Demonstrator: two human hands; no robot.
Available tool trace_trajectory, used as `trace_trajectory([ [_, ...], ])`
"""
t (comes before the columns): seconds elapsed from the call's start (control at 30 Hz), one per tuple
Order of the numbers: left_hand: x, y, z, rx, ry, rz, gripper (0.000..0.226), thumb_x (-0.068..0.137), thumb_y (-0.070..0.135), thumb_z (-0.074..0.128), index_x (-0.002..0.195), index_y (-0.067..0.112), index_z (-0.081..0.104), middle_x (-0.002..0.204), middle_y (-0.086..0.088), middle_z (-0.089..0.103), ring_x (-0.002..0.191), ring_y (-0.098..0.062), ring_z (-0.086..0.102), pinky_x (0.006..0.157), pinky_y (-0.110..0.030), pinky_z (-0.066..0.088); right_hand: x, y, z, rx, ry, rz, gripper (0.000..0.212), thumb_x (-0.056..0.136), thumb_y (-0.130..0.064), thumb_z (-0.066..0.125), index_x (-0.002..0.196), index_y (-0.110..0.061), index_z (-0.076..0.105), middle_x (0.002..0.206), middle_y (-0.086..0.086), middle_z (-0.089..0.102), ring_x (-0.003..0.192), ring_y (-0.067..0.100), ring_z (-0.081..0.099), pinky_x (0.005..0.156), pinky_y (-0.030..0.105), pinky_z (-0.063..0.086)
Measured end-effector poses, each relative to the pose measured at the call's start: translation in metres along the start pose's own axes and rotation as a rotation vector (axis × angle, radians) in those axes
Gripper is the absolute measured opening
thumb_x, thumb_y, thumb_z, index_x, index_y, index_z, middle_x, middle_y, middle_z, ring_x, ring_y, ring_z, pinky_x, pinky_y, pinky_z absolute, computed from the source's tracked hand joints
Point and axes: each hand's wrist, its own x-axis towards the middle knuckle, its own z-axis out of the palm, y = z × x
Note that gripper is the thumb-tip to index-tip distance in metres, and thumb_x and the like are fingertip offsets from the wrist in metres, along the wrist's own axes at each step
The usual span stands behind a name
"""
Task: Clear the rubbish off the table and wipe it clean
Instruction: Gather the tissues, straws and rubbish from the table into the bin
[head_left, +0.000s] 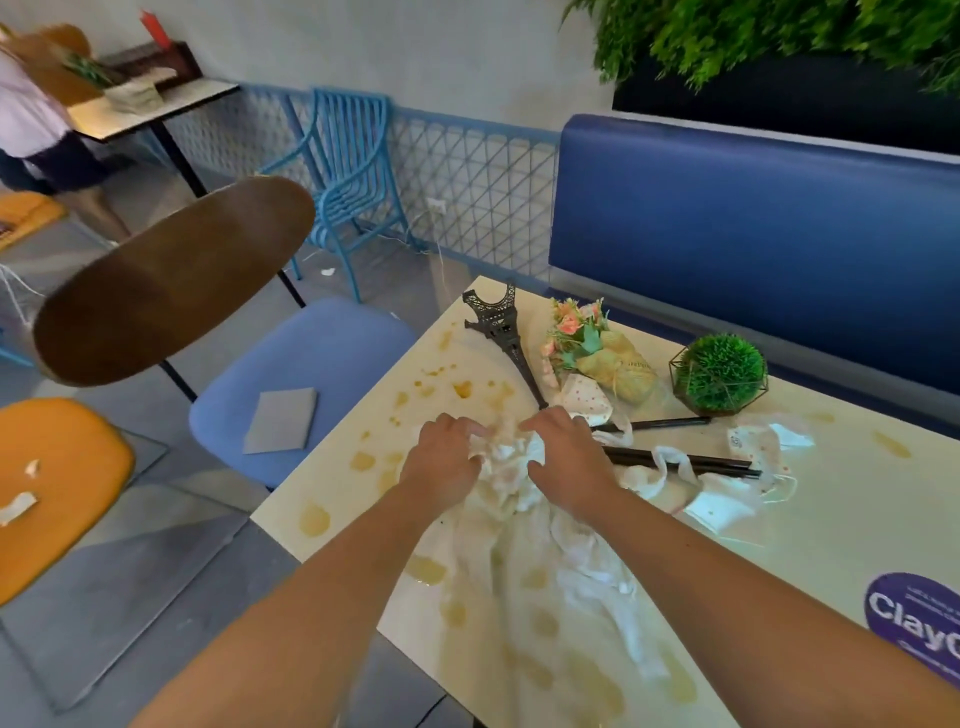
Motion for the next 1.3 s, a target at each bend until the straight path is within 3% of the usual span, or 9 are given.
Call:
trace_trajectory([
  [0.13,0.012,-0.015,0.002,0.016,-0.136,0.076,0.052,0.093,0.024,0.057,0.142,0.033,0.04,0.137,0.003,0.036,0.127,-0.022,0.033,0.099,-0.037,0.042,0.014,-0.008,0.022,-0.059,-0.136,0.083,0.059,0.093,-0.021,0.059,0.145,-0.037,0.035,0.146,-0.007,0.037,0.13,0.026,0.035,0.096,0.038,0.046],
  [0.23,0.019,-0.025,0.007,0.013,-0.197,0.105,0.066,0.089,0.039,0.064,0.147,0.036,0.033,0.14,0.004,0.034,0.131,-0.021,0.03,0.103,-0.039,0.039,0.02,-0.007,0.029,0.052,-0.022,0.151,0.028,0.096,-0.021,0.055,0.122,-0.029,0.06,0.119,-0.001,0.056,0.118,0.021,0.047,0.088,0.033,0.047],
  [0.37,0.03,-0.02,-0.002,-0.093,-0.131,0.19,0.09,0.074,0.068,0.067,0.148,0.038,0.027,0.144,0.007,0.035,0.134,-0.017,0.025,0.108,-0.04,0.032,0.031,-0.015,0.009,0.345,0.155,0.179,0.021,0.089,-0.017,0.06,0.108,-0.016,0.067,0.107,0.002,0.06,0.097,0.016,0.055,0.075,0.023,0.041],
  [0.6,0.049,0.005,-0.024,-0.22,-0.144,0.181,0.065,0.091,0.046,0.061,0.144,0.021,0.034,0.104,0.006,0.045,0.106,-0.017,0.049,0.081,-0.029,0.039,0.042,-0.033,-0.034,0.766,0.332,0.331,0.01,0.09,-0.016,0.057,0.091,-0.008,0.064,0.075,-0.002,0.055,0.065,0.013,0.046,0.056,0.027,0.034],
  [0.7,0.05,0.019,-0.032,-0.456,-0.258,0.101,0.051,0.098,0.022,0.055,0.143,0.018,0.032,0.101,0.006,0.043,0.091,-0.019,0.05,0.075,-0.03,0.044,0.044,-0.033,-0.039,0.861,0.348,0.387,0.011,0.091,-0.013,0.058,0.099,-0.01,0.066,0.083,-0.002,0.057,0.07,0.012,0.049,0.058,0.024,0.038],
  [0.8,0.05,0.032,-0.04,-0.987,-0.371,-0.073,0.058,0.09,-0.005,0.051,0.141,0.021,0.038,0.108,0.003,0.045,0.092,-0.017,0.054,0.084,-0.041,0.055,0.044,-0.037,-0.036,0.918,0.351,0.4,0.017,0.089,-0.007,0.065,0.103,-0.016,0.068,0.095,-0.006,0.06,0.084,0.01,0.055,0.064,0.018,0.042],
  [0.9,0.048,0.033,-0.046,-1.318,-0.409,-0.156,0.052,0.084,0.011,0.06,0.132,0.028,0.05,0.132,-0.006,0.044,0.119,-0.019,0.053,0.075,-0.038,0.06,0.044,-0.041,-0.03,1.042,0.347,0.445,0.021,0.086,-0.006,0.068,0.102,-0.018,0.066,0.1,0.004,0.067,0.091,0.018,0.062,0.072,0.024,0.048],
  [1.03,0.045,0.024,-0.05,-1.273,-0.49,-0.119,0.054,0.072,0.058,0.076,0.115,0.027,0.068,0.14,-0.001,0.051,0.129,-0.02,0.05,0.076,-0.034,0.058,0.042,-0.047,-0.034,1.019,0.301,0.37,0.03,0.086,0.003,0.055,0.101,-0.022,0.065,0.093,-0.002,0.073,0.091,0.013,0.067,0.077,0.026,0.052],
  [1.3,0.05,0.017,-0.05,-1.307,-0.321,-0.267,0.047,0.083,0.031,0.076,0.121,0.007,0.062,0.105,-0.005,0.066,0.092,-0.015,0.064,0.064,-0.024,0.055,0.036,-0.052,-0.026,1.105,0.221,0.379,0.031,0.095,-0.009,0.041,0.116,-0.022,0.06,0.108,-0.009,0.06,0.102,0.012,0.053,0.076,0.022,0.039],
])
